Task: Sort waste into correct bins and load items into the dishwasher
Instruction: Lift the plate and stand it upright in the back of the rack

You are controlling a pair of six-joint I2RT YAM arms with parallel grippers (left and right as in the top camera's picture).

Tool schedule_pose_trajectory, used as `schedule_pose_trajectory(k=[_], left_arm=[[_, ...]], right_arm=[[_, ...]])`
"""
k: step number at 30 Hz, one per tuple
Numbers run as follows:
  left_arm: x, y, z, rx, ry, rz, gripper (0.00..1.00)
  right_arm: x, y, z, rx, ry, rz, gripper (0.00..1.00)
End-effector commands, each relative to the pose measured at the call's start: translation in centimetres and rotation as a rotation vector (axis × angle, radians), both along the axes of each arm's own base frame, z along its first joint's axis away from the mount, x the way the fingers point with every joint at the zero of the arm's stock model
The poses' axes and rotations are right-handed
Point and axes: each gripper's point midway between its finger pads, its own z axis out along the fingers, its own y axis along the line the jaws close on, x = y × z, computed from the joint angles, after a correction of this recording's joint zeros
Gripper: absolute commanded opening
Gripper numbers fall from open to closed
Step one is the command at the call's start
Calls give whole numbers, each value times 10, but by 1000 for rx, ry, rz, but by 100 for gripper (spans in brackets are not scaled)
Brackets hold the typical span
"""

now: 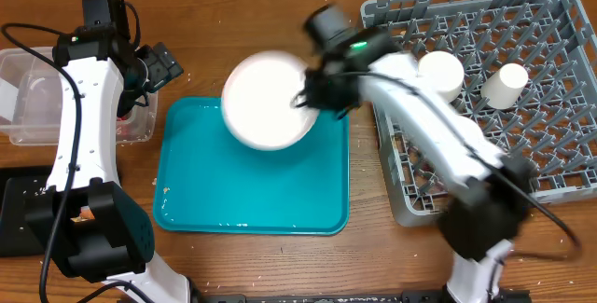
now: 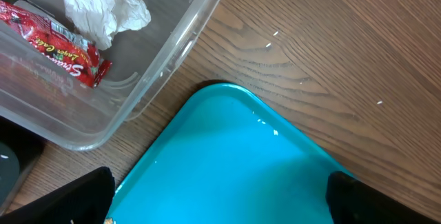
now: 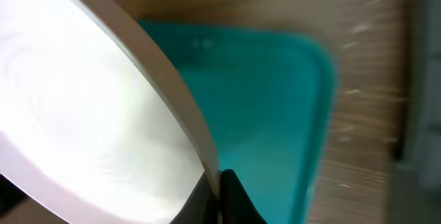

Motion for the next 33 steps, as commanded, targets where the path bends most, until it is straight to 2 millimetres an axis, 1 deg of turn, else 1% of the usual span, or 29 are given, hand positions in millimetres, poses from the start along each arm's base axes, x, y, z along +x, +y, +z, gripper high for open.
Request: schedule_pose_trajectory(k=[1,2,4,6,7,9,11,12,15,16,19,22,23,27,33], left_arm=[[3,4,5,16,-14,4,100],[3,4,5,16,-14,4,100],[3,4,5,16,-14,4,100],[3,4,5,16,-14,4,100],[3,4,5,16,-13,4,100],[3,4,5,16,-14,4,100],[3,4,5,16,-13,4,100],[3,4,5,16,-13,4,100],[3,4,5,16,-14,4,100],[3,4,5,16,-14,4,100],[3,4,5,16,-14,4,100],[3,4,5,16,-14,4,100],[3,4,5,16,-13,4,100],[3,4,5,16,-14,4,100],[3,4,5,16,-14,4,100]], right_arm=[[16,-59,54,-69,-170,-126,4],[18,-75,64,-83,-199,-163,4],[24,-113,85,-127,-268,-255,4],[32,-155,106,-185,-347,-363,4],[37,-179,117,-216,-392,-428,4],[46,-223,134,-269,-466,-548,4],[54,-255,141,-313,-510,-636,4],[58,-279,145,-354,-533,-701,4],[65,-316,143,-438,-552,-796,4],[66,-336,141,-516,-557,-849,4],[64,-373,143,-705,-579,-955,4],[68,-400,147,-825,-623,-1050,4],[72,-404,147,-835,-631,-1054,4],[93,-406,132,-826,-615,-961,4],[116,-405,105,-855,-582,-875,4]])
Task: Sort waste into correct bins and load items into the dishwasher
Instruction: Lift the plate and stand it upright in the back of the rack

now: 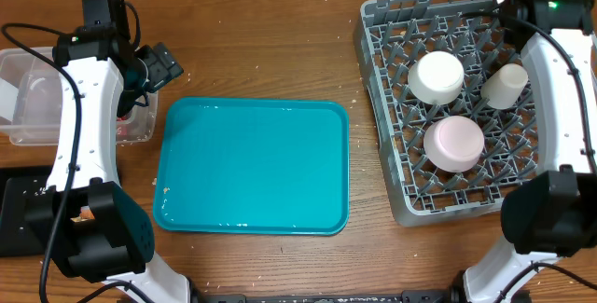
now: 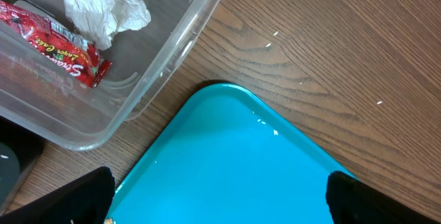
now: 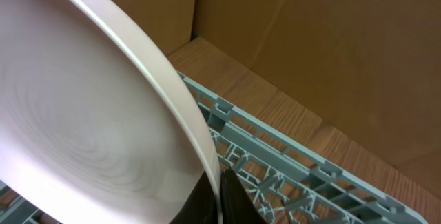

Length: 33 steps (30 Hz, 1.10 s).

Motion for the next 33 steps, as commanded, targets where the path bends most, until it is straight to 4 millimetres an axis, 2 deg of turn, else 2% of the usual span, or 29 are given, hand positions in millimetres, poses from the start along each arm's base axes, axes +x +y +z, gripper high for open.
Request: schedule_pose_trajectory(k=[1,6,11,25,31,33], left_arm=[[3,4,5,16,-13,4,100],[3,4,5,16,-13,4,100],[3,4,5,16,-13,4,100],[3,4,5,16,-13,4,100],[3,4,5,16,-13,4,100],[3,4,5,16,-13,4,100]], right_arm=[[11,0,-18,-36,81,34,4],[20,0,-49,-27,144,39,4],[24,5,-65,9,174,72,4],[23,10,-72,39,198,98,6],[23,10,-72,19,234,123,9],[21,11,-73,18,251,128,16]])
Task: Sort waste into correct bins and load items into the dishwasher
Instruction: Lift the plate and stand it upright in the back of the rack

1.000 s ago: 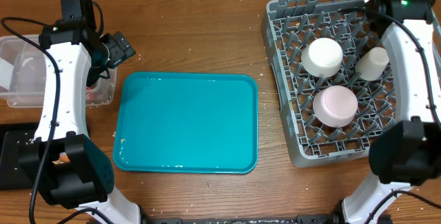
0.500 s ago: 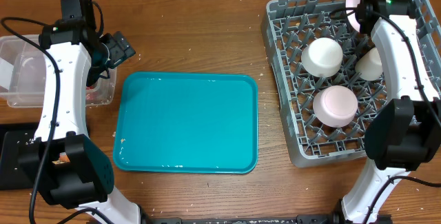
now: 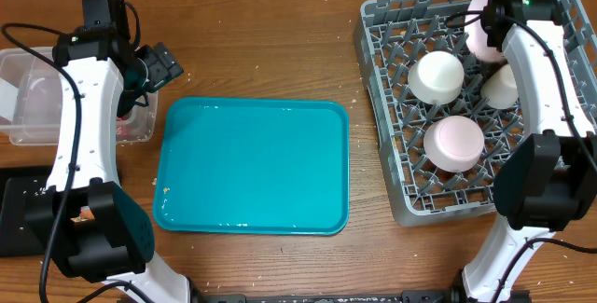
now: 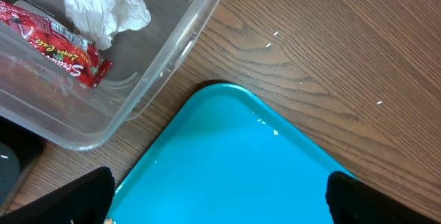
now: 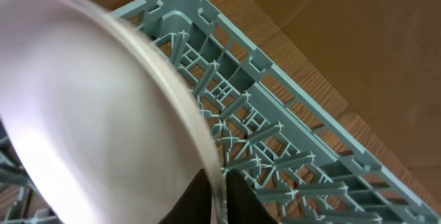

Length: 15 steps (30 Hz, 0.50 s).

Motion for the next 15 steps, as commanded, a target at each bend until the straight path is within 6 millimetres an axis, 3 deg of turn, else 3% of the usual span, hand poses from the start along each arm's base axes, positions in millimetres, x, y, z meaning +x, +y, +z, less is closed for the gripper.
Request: schedule_pose_trajectory(k=[1,2,5,8,9,10,15], left_arm=[[3,4,5,15,-14,4,100],[3,4,5,16,-14,4,100],[3,4,5,16,-14,4,100],[3,4,5,16,-14,4,100],[3,4,5,16,-14,4,100],[3,4,5,16,-14,4,100],[3,4,5,16,-14,4,100]], right_arm=[[-3,3,8,-17,16,18,33],[-5,4,9,-16,18,20,52],[-8,12,25,-8,-13,34,64],[-11,27,58,11,-90,73,75],[-13,33,71,25,-119,93,91],[-16,39,83,41,-148,114,100],[-39,78,139,211,-288,272,100]])
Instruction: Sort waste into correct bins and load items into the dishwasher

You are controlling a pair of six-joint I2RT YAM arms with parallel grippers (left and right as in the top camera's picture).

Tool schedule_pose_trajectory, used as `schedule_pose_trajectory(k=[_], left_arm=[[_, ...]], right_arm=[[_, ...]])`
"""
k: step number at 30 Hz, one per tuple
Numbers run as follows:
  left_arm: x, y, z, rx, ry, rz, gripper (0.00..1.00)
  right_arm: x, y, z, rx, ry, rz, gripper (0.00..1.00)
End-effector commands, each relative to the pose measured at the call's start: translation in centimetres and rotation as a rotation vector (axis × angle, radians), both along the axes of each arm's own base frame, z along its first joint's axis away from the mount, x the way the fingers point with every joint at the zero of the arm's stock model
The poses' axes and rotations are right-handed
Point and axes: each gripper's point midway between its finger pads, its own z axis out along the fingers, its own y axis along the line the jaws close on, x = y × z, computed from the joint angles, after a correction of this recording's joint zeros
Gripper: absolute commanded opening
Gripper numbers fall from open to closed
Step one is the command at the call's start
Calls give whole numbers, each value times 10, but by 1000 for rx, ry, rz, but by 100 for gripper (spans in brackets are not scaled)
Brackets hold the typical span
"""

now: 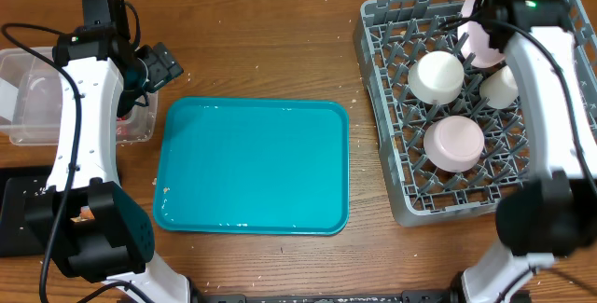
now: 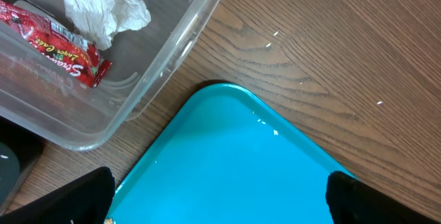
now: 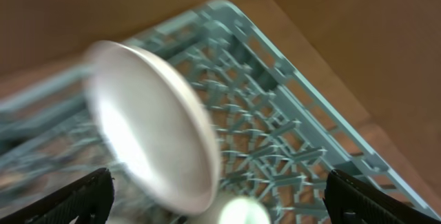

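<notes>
A white plate stands on edge in the far slots of the grey dish rack, seen in the overhead view as a pale disc. My right gripper hovers open just above it, holding nothing. Also in the rack are a white cup, a second cup and a pink bowl. My left gripper is open over the far left corner of the teal tray, which is bare.
A clear plastic bin at the left holds a red wrapper and a crumpled tissue. A black flat object lies at the front left. A cardboard wall stands behind the rack.
My right gripper has opened and let go of the plate, which now stands on its own in the rack. The left arm has not moved.
My right gripper held the white plate over the teal tray. Then it held it high at the rack's far right corner, then down among the far slots. Now the plate stands in the rack, released. The left arm stayed still throughout.
</notes>
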Motion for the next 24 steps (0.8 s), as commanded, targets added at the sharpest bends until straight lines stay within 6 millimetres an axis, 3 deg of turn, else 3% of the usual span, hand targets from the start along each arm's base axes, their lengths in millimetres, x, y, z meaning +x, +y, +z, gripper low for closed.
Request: schedule_pose_trajectory(k=[1,5,8,10,11,16,24], left_arm=[[3,4,5,16,-14,4,100],[3,4,5,16,-13,4,100],[3,4,5,16,-14,4,100],[3,4,5,16,-14,4,100],[3,4,5,16,-14,4,100],[3,4,5,16,-14,4,100],[3,4,5,16,-14,4,100]], right_arm=[[-28,33,81,168,-204,138,100],[-67,64,101,295,-196,274,100],[-102,74,100,365,-144,283,100],[-123,74,94,402,-99,241,100],[-146,74,83,428,-31,203,100],[-196,58,63,404,41,52,100],[-240,59,22,469,-123,-4,100]])
